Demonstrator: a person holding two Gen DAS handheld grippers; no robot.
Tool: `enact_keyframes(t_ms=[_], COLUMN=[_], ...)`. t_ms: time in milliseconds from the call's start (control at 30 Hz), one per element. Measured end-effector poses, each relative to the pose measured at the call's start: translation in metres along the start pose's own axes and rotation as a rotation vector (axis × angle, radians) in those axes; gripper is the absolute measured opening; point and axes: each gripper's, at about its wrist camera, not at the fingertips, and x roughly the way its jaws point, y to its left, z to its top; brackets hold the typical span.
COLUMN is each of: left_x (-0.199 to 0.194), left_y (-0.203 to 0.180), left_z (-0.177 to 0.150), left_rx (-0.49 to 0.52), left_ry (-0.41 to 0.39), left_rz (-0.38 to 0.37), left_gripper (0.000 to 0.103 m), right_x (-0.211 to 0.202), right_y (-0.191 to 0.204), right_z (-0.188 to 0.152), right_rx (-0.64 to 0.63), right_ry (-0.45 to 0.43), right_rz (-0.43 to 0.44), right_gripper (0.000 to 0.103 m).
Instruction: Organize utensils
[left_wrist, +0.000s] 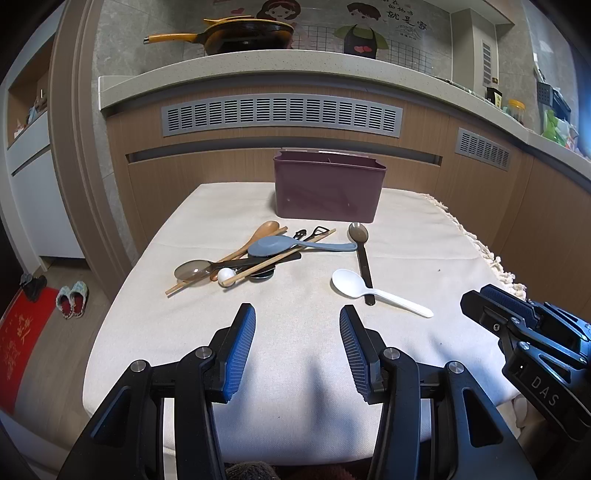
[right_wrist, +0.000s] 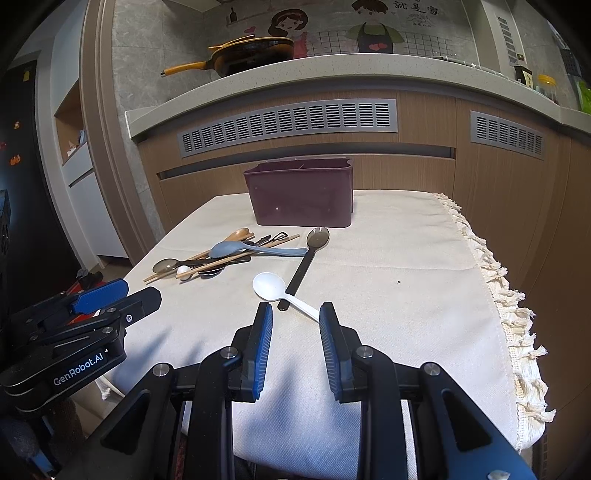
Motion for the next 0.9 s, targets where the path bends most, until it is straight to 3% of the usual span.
enact_keyframes(t_ms=[900], left_x=[0.0009], left_y=[-0.0005], left_z=[-0.001], left_rx=[0.001], left_ry=[0.005], left_rz=[0.002], left_gripper=[0.048], right_x=[0.0033], right_y=[-0.0004], right_z=[-0.0023], right_rx=[-0.004], right_ry=[0.007], right_rz=[0.001], right_gripper=[0.025])
